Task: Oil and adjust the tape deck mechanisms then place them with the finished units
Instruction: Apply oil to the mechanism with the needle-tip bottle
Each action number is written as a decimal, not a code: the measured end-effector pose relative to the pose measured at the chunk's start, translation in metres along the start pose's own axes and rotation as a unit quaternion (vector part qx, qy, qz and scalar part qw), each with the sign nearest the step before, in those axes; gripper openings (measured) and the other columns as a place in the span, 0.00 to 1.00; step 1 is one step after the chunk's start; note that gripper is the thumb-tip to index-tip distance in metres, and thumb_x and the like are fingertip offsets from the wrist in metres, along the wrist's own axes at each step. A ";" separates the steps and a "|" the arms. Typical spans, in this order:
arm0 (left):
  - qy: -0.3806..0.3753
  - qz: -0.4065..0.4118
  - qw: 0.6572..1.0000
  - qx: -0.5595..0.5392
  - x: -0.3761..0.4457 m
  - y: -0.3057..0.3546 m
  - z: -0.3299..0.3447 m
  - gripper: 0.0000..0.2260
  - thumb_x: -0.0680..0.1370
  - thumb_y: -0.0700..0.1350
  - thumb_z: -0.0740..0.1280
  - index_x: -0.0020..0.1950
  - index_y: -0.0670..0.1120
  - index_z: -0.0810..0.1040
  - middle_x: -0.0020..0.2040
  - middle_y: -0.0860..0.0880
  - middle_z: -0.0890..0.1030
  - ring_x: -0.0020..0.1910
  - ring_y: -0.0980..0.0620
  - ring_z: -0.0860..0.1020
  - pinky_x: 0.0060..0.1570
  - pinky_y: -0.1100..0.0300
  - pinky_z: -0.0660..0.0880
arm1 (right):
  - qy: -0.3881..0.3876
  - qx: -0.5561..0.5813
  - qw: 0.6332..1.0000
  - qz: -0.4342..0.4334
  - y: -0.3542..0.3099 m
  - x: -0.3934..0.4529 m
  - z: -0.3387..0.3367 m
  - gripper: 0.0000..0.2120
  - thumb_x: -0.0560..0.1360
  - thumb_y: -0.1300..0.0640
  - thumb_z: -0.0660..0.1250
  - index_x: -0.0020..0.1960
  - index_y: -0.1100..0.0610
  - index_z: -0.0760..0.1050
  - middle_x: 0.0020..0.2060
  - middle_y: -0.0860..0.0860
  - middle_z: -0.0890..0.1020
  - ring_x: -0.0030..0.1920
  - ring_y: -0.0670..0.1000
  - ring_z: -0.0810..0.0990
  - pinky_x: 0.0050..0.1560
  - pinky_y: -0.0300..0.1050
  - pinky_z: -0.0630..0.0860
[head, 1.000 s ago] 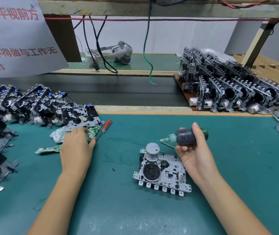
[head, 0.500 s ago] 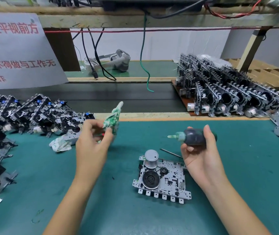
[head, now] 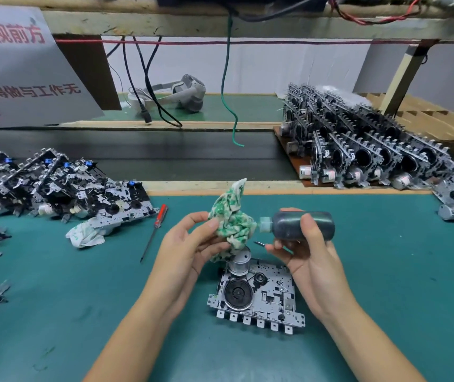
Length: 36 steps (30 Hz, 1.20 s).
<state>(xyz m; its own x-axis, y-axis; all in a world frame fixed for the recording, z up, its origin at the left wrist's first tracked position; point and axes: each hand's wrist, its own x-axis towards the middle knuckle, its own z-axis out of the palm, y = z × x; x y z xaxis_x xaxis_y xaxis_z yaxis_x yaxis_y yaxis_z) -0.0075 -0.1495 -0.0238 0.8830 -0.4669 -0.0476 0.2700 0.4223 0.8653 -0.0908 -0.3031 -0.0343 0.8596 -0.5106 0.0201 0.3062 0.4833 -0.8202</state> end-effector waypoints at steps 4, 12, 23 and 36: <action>-0.017 -0.023 0.999 -0.043 0.001 0.000 -0.005 0.18 0.61 0.31 0.63 0.50 0.38 0.75 0.43 0.41 0.84 0.40 0.50 0.84 0.36 0.65 0.79 | -0.029 -0.088 0.994 -0.063 -0.004 -0.002 0.001 0.09 0.64 0.52 0.75 0.44 0.51 0.83 0.40 0.50 0.84 0.34 0.49 0.82 0.39 0.44 0.81; -0.049 -0.025 0.998 -0.043 0.003 0.000 -0.009 0.23 0.63 0.30 0.69 0.57 0.41 0.73 0.47 0.40 0.84 0.42 0.50 0.84 0.40 0.65 0.80 | -0.085 -0.180 0.969 -0.149 -0.007 -0.010 0.005 0.09 0.69 0.61 0.71 0.47 0.50 0.81 0.46 0.49 0.84 0.42 0.54 0.84 0.39 0.40 0.80; 0.037 0.006 0.999 0.009 0.005 -0.005 -0.010 0.20 0.59 0.37 0.72 0.50 0.42 0.74 0.35 0.44 0.84 0.31 0.55 0.82 0.34 0.67 0.78 | -0.095 -0.183 0.973 -0.107 -0.003 -0.009 0.004 0.10 0.66 0.50 0.71 0.47 0.45 0.82 0.45 0.47 0.85 0.44 0.50 0.84 0.39 0.39 0.80; 0.137 0.196 0.960 0.146 0.025 0.023 -0.038 0.13 0.71 0.29 0.69 0.44 0.46 0.73 0.33 0.51 0.83 0.32 0.58 0.81 0.38 0.69 0.77 | 0.011 -0.018 1.000 -0.012 -0.008 0.003 -0.006 0.15 0.65 0.51 0.70 0.47 0.59 0.78 0.38 0.51 0.84 0.37 0.47 0.82 0.38 0.42 0.80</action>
<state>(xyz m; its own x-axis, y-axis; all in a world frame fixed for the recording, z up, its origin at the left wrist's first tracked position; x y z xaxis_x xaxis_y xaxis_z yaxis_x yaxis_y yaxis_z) 0.0352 -0.1214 -0.0239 0.9736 -0.0773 0.2148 -0.1870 0.2697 0.9446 -0.0929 -0.3131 -0.0314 0.8429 -0.5374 0.0277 0.3115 0.4454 -0.8394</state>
